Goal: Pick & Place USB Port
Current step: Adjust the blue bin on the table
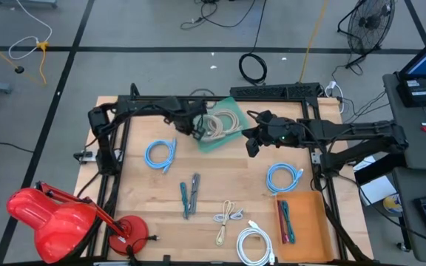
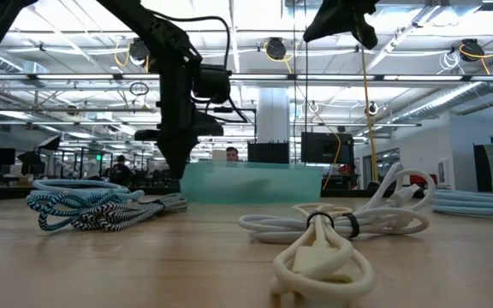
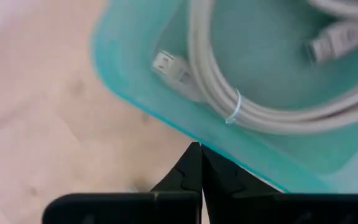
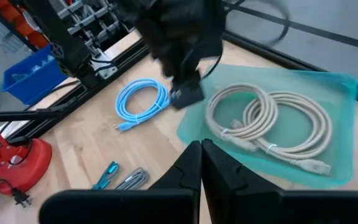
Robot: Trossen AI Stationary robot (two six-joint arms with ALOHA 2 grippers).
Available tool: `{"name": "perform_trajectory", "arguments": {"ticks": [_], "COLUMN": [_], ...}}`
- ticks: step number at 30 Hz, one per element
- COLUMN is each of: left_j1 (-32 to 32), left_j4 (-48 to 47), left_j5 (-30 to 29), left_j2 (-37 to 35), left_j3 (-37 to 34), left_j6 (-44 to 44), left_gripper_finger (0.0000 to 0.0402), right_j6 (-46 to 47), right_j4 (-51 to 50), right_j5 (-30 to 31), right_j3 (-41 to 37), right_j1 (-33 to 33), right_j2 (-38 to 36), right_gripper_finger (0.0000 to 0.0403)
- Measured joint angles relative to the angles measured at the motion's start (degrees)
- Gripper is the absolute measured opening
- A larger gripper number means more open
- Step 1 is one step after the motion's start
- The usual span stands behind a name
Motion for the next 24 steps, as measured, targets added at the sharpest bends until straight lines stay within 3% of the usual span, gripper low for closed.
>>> {"name": "perform_trajectory", "arguments": {"ticks": [6,11,16,21,24], "left_j1": [3.2,-4.2,-13.1,-17.6,-18.2], "left_j4": [-0.2,-6.8,-1.9,0.8,3.9], "left_j5": [6.3,3.3,2.0,1.4,4.6], "left_j2": [-0.2,-5.3,-11.3,-9.2,-5.6], "left_j3": [1.9,5.8,6.8,6.7,6.7], "left_j6": [1.2,5.2,3.8,1.5,1.8], "left_gripper_finger": [0.0,0.0,0.0,0.0,0.0], "right_j6": [0.5,0.5,0.3,-0.2,-0.2], "right_j4": [-0.2,-0.2,-0.3,-0.4,-0.4], "right_j5": [1.5,1.5,1.4,1.4,1.3], "right_j3": [0.0,0.0,0.0,0.0,0.0], "right_j1": [1.3,1.3,1.3,1.3,1.3], "right_j2": [0.0,0.0,0.0,0.0,0.0], "right_gripper_finger": [0.0,0.0,0.0,0.0,0.0]}}
